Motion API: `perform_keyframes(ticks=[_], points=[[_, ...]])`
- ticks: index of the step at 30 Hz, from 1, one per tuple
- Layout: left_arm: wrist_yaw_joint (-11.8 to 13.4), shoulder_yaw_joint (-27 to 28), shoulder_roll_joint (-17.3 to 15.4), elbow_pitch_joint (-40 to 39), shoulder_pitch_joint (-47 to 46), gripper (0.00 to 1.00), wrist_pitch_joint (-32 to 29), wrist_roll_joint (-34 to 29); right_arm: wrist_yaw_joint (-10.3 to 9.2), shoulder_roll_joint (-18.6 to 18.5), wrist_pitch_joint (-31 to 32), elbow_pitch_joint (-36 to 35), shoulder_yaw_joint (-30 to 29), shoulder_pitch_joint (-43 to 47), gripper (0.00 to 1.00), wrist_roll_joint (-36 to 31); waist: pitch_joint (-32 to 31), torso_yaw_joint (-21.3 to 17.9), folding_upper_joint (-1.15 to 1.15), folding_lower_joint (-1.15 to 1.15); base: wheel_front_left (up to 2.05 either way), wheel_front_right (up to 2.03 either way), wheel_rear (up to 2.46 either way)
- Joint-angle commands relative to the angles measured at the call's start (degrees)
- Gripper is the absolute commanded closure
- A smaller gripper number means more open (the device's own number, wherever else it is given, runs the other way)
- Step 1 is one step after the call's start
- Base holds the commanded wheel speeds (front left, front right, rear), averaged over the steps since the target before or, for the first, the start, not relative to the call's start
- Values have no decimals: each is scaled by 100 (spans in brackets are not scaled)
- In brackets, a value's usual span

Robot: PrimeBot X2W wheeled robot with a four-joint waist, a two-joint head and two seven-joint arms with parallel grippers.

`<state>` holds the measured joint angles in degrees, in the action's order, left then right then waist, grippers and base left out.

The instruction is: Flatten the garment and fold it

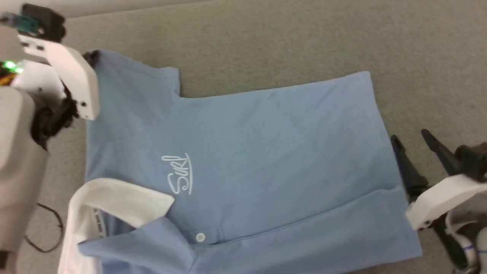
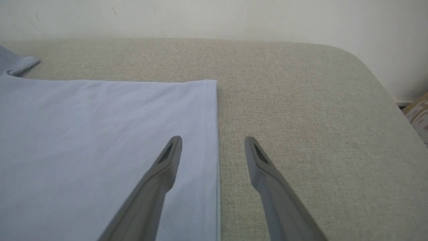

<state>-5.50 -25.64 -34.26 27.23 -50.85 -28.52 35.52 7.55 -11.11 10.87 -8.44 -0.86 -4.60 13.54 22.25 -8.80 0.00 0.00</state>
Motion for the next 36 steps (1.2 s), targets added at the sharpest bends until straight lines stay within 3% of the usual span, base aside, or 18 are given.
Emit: perform_keyframes(ticks=[1, 7, 13, 22, 33, 34, 35, 36], points=[[17, 11, 92, -274, 257, 100, 232, 4, -6, -246, 438, 18, -16, -234, 0, 236, -255, 361, 0, 0, 0, 0, 0], [213, -22, 212, -1312, 817, 100, 629, -7, -6, -1036, 1924, 314, 117, -951, 0, 654, -270, 723, 0, 0, 0, 0, 0], [476, -97, 275, -2385, 1290, 100, 767, -70, -6, -1613, 2863, 1087, 466, -1899, 0, 995, -102, 1064, 0, 0, 0, 0, 0], [867, -244, 424, -3397, 1850, 100, 974, -243, -6, -2086, 3387, 2155, 1060, -2843, 0, 895, 133, 1503, 0, 0, 0, 0, 0], [968, -461, 613, -3716, 2000, 100, 1115, -347, -6, -2438, 3300, 3124, 2086, -3132, 0, 1010, 245, 1835, 0, 0, 0, 0, 0], [974, -472, 616, -3702, 2014, 100, 1123, -353, -6, -2458, 3327, 3161, 2197, -3124, 56, 1084, 242, 1841, 0, 0, 0, 0, 0], [986, -474, 625, -3690, 2026, 100, 1129, -348, -6, -2482, 3328, 3183, 2288, -3129, 100, 1151, 237, 1842, 0, 0, 0, 0, 0], [995, -474, 631, -3680, 2033, 100, 1137, -343, -6, -2508, 3307, 3197, 2362, -3145, 100, 1207, 229, 1841, 0, 0, 0, 0, 0]])
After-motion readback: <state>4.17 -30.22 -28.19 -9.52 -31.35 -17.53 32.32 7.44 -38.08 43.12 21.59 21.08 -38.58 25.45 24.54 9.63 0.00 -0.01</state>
